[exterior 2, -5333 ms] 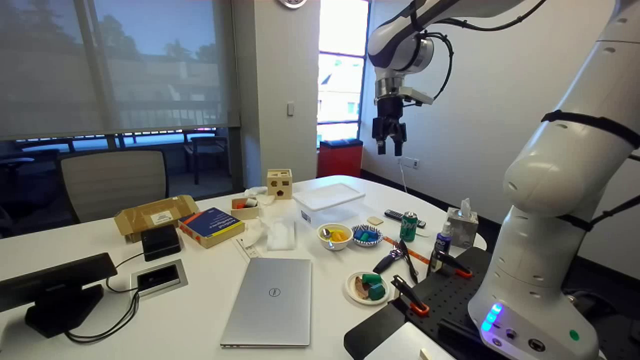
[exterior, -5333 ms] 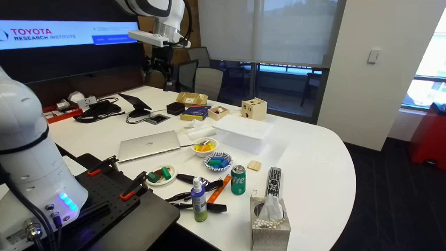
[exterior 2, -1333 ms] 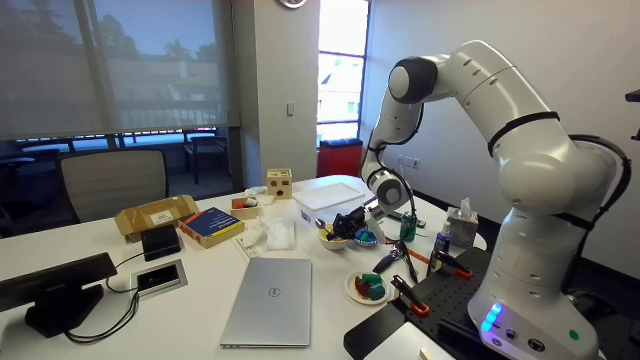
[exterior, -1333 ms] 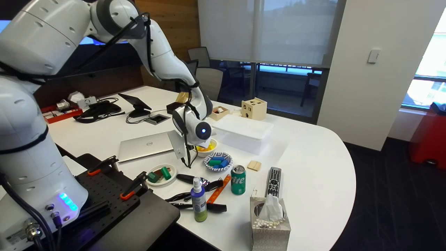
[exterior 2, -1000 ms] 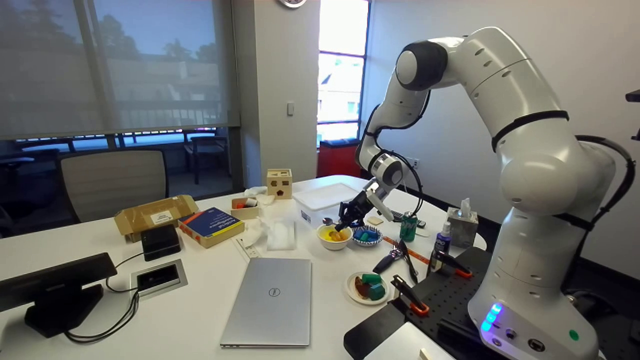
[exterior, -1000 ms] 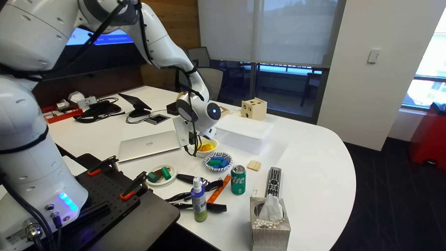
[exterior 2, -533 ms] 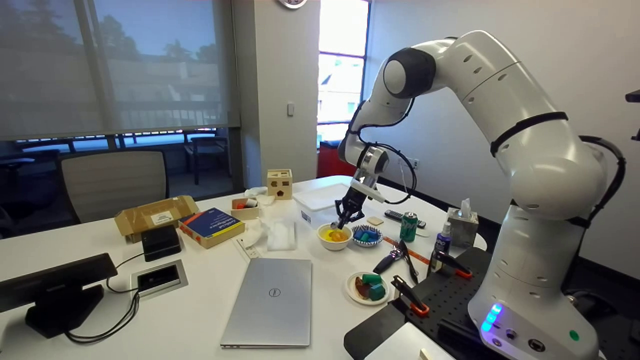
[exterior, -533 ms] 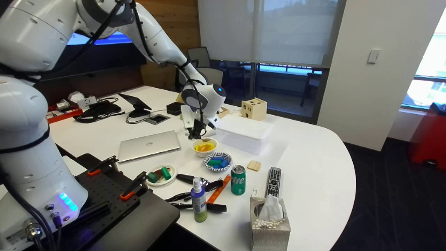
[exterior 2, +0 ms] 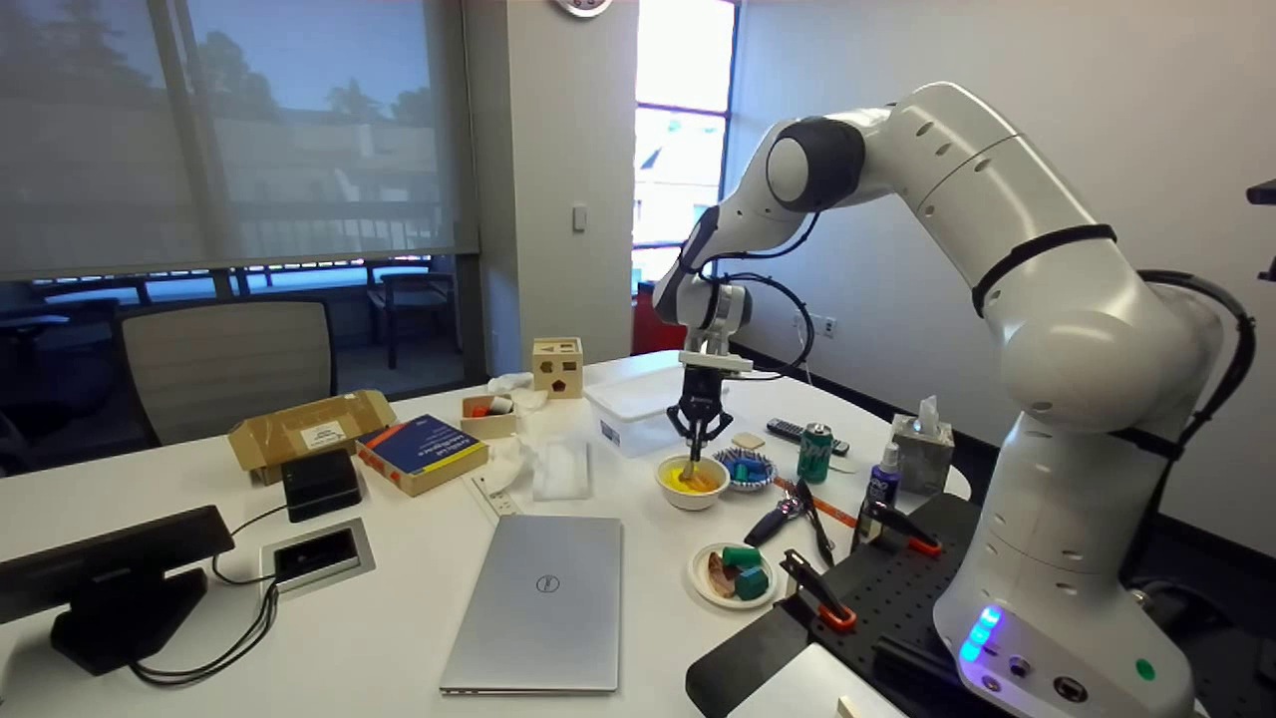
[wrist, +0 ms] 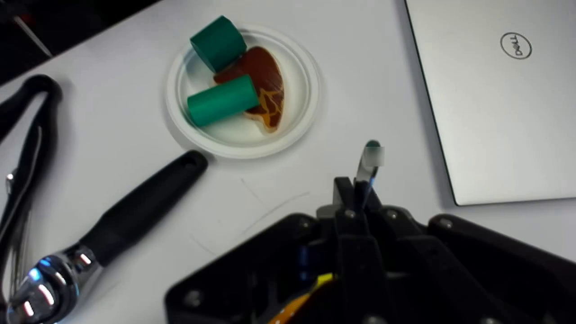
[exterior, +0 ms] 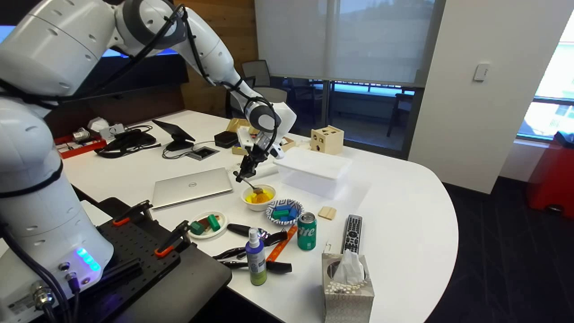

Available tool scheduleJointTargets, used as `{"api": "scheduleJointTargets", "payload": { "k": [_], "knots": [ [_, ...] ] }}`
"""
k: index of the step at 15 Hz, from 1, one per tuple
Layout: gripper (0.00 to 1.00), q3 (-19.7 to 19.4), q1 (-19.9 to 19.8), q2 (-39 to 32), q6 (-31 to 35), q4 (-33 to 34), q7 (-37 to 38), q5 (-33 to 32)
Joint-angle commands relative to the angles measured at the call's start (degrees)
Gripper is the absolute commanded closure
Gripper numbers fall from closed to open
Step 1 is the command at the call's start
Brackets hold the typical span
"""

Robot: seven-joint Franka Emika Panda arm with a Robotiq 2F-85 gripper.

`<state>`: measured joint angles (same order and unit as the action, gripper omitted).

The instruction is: Use the spoon to stir in both the left then the right white bowls

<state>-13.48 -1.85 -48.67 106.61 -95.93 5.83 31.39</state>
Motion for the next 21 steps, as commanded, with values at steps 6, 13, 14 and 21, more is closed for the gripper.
{"api": "scheduleJointTargets", "payload": {
  "k": [6,13,14,21],
  "knots": [
    [0.99,9.2,-8.5,-8.8,-3.8,11.8,1.3,-4.6],
    [0.99,9.3,-8.5,-5.1,-3.1,8.8,2.4,-5.0],
    [0.99,9.3,-8.4,-4.2,-3.4,8.3,2.7,-5.1],
    [0.99,9.2,-8.6,-5.2,-15.1,11.0,7.8,-6.2]
  ]
}}
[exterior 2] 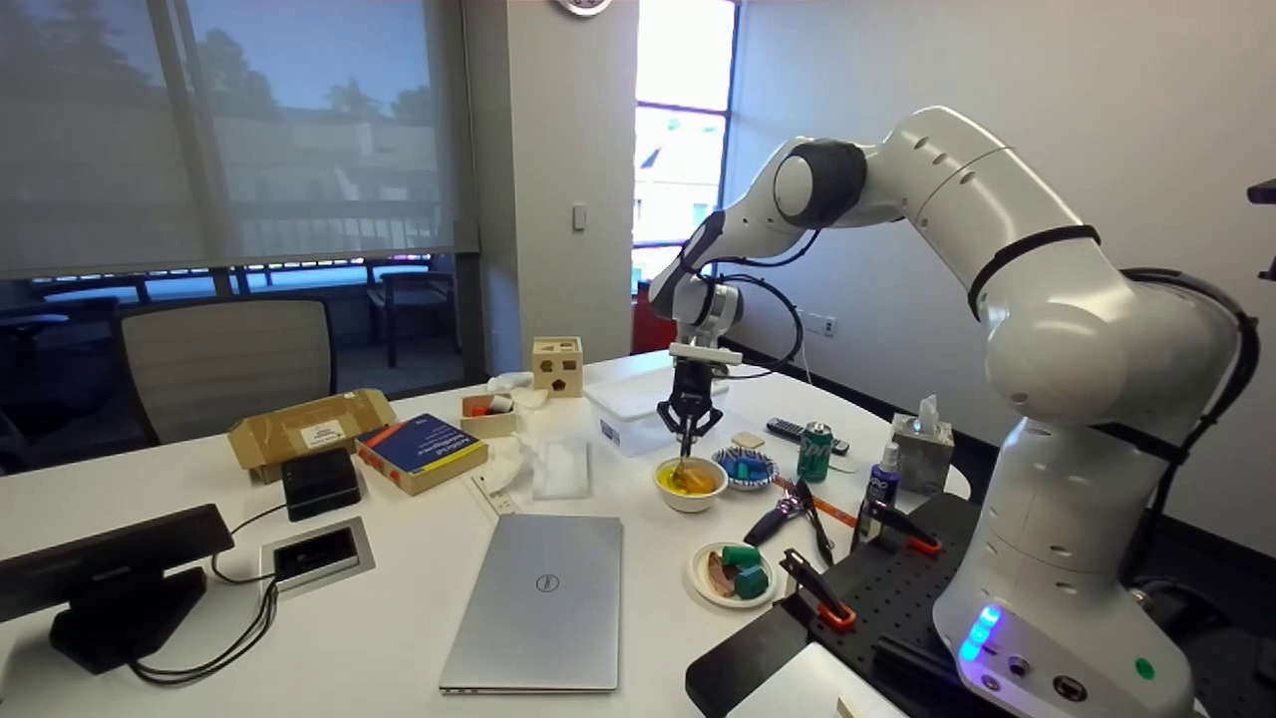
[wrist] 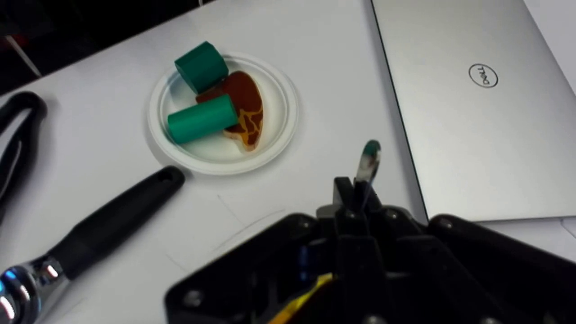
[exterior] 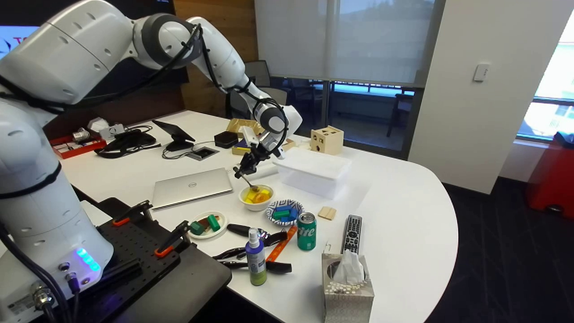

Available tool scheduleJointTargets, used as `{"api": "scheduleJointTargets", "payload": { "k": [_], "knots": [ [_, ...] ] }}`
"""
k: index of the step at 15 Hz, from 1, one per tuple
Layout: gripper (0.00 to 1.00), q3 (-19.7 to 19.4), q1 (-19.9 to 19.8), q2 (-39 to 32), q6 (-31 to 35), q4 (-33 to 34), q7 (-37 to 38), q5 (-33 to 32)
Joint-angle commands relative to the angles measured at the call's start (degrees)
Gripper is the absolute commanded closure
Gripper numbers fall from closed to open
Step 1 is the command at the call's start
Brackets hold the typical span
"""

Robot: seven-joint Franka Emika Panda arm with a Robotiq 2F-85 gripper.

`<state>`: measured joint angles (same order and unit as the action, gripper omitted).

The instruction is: Use the spoon to stir in both the left then the right white bowls

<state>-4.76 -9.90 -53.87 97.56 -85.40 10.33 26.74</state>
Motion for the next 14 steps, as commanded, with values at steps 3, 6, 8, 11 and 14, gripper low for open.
{"api": "scheduleJointTargets", "payload": {
  "k": [3,6,8,11,14],
  "knots": [
    [0.99,0.6,-0.7,-2.4,-12.1,2.2,4.1,-1.1],
    [0.99,0.3,-0.3,-4.8,-14.0,3.2,4.9,-0.7],
    [0.99,-0.1,0.2,-5.7,-11.8,3.2,4.8,-0.7],
    [0.99,-0.8,1.3,-5.3,-5.9,2.0,4.6,-1.3],
    [0.99,-0.8,2.4,-2.9,-1.1,0.0,3.5,-1.9]
  ]
}}
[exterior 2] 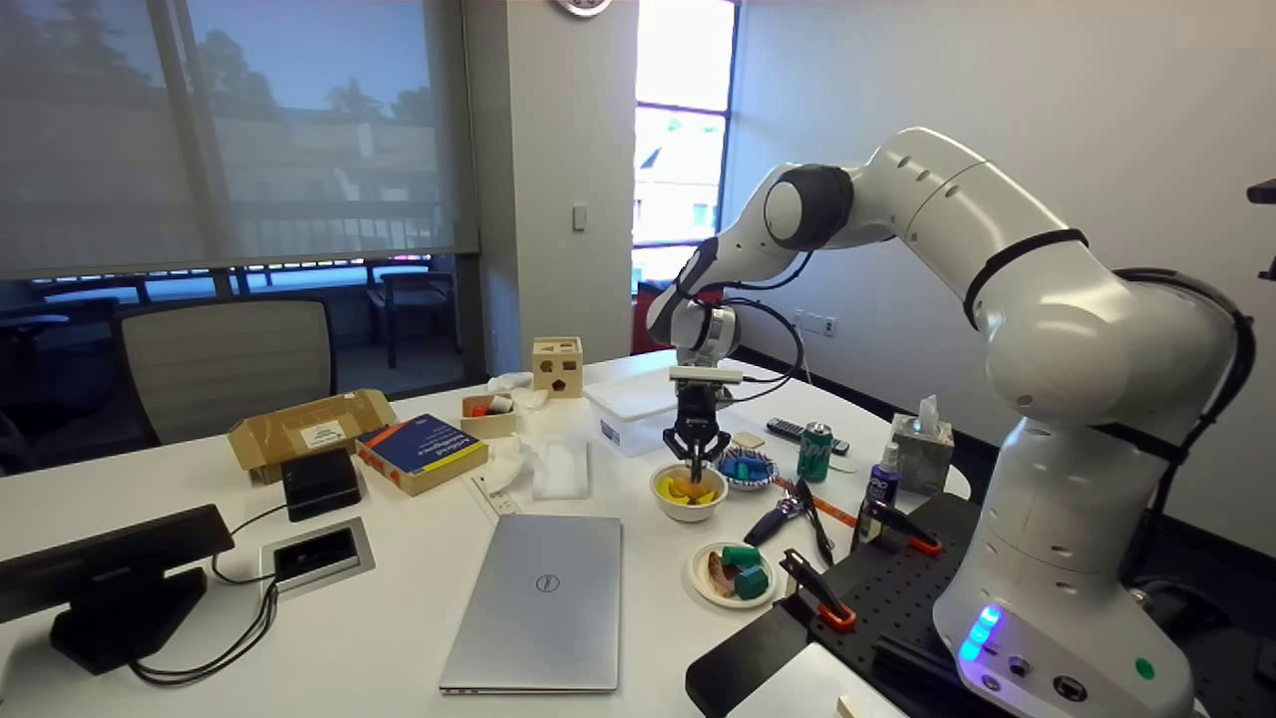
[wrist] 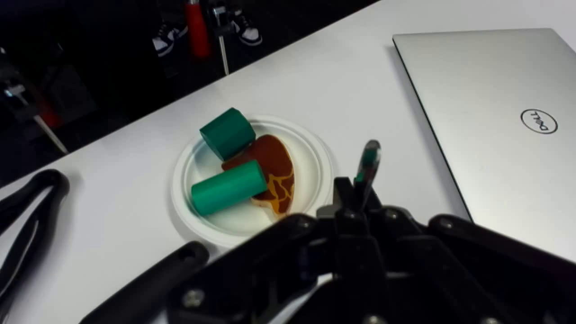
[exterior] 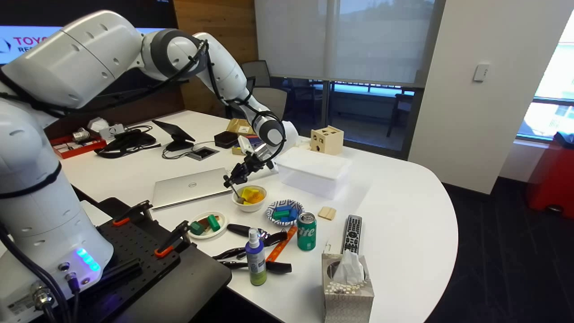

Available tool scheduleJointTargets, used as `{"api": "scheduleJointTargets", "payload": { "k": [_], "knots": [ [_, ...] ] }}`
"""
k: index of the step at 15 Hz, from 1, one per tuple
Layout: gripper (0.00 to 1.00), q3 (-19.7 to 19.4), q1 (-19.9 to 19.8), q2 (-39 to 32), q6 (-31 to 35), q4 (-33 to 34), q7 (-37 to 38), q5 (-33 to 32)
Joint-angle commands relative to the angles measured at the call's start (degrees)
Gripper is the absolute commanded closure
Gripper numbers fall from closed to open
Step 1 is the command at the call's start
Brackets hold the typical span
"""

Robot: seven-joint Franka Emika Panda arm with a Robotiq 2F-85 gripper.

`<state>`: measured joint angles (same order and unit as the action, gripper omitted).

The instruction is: Use the spoon to stir in both the left then the right white bowls

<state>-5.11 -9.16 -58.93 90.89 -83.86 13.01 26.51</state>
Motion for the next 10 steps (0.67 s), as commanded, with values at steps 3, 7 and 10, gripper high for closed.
{"api": "scheduleJointTargets", "payload": {
  "k": [3,7,10],
  "knots": [
    [0.99,-0.4,2.8,4.4,11.5,-3.1,0.6,-2.9],
    [0.99,0.2,3.8,6.8,18.1,-5.4,0.8,-4.5],
    [0.99,0.8,3.6,9.4,18.6,-7.6,0.5,-4.1]
  ]
}}
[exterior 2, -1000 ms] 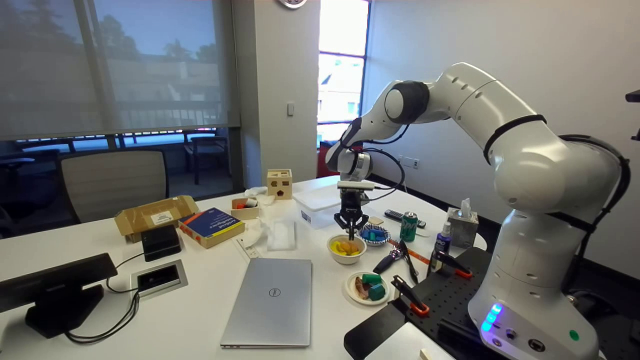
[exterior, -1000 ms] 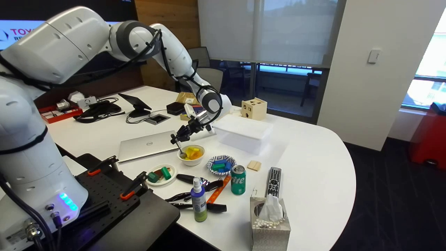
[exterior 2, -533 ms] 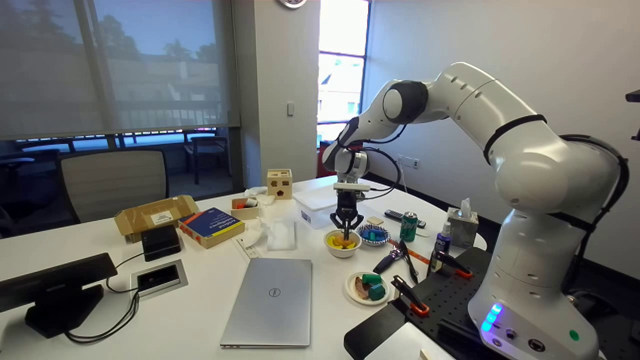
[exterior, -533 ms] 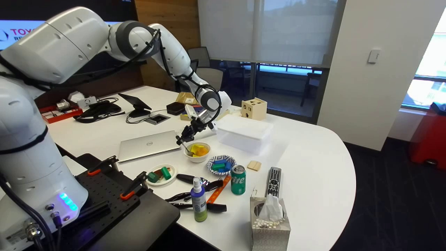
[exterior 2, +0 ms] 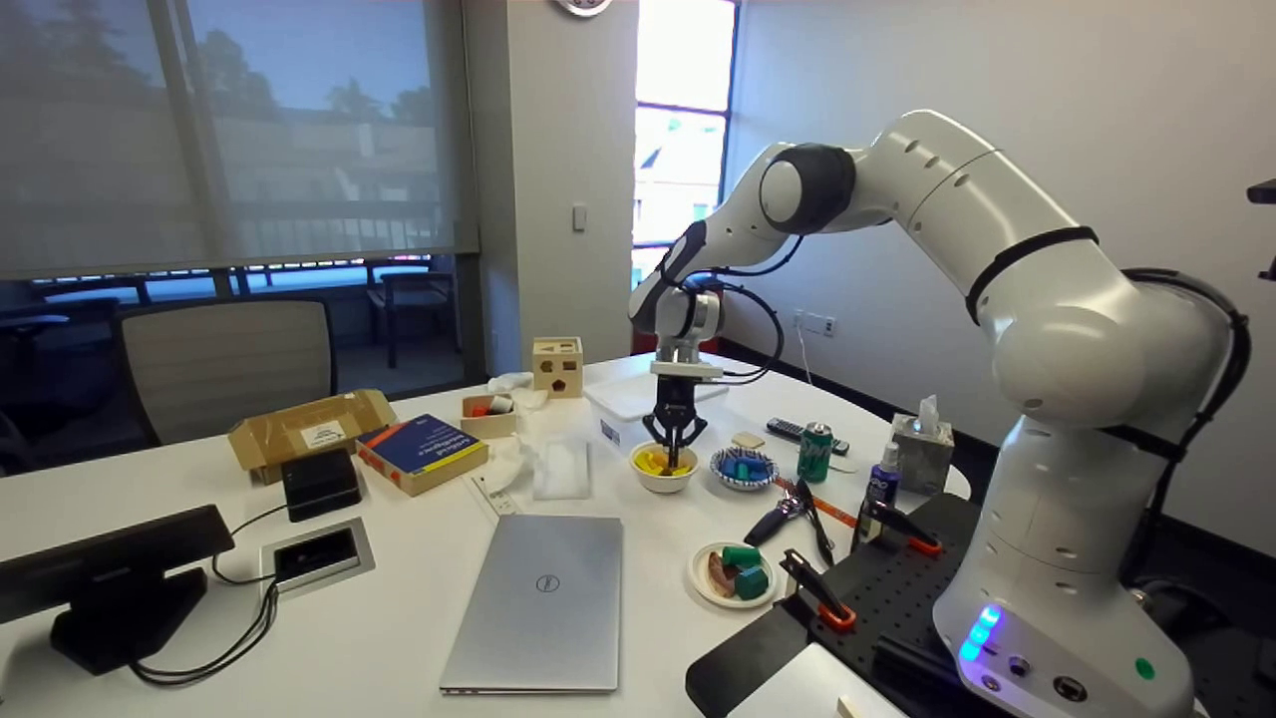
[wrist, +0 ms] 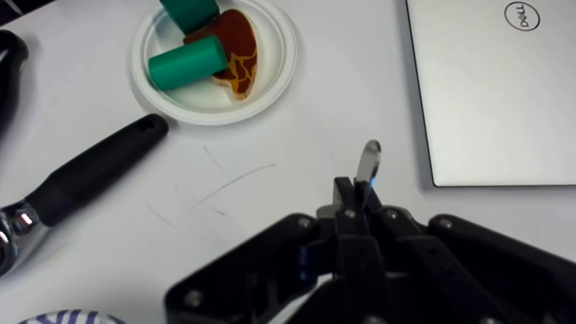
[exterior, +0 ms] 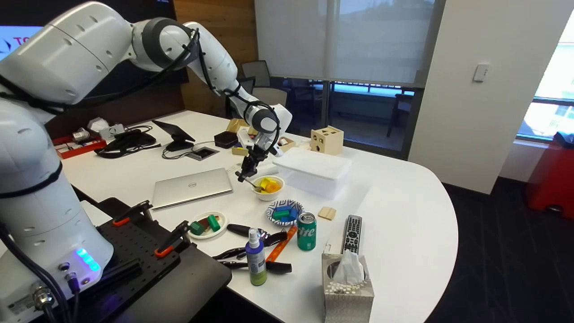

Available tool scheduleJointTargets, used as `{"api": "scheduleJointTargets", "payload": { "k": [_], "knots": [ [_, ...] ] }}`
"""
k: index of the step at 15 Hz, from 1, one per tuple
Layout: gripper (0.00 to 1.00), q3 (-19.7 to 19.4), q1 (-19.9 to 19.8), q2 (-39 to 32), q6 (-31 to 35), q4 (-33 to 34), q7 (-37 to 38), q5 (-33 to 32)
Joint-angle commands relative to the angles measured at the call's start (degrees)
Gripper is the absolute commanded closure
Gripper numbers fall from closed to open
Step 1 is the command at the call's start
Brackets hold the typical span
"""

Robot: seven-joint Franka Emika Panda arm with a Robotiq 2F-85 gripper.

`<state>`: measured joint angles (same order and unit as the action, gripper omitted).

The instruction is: Use the spoon to stir in both the left then the right white bowls

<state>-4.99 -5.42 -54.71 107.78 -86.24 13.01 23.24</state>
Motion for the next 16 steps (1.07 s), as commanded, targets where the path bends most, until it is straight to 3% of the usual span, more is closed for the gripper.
{"api": "scheduleJointTargets", "payload": {
  "k": [1,5,11,16],
  "knots": [
    [0.99,0.7,-0.3,6.4,1.4,-6.1,0.4,-0.7],
    [0.99,1.2,-2.0,8.0,-2.2,-6.2,-0.1,0.3],
    [0.99,1.9,-5.3,2.3,-8.6,-1.1,-0.8,1.8],
    [0.99,2.8,-5.8,-1.5,-7.8,1.7,-1.0,1.8]
  ]
}}
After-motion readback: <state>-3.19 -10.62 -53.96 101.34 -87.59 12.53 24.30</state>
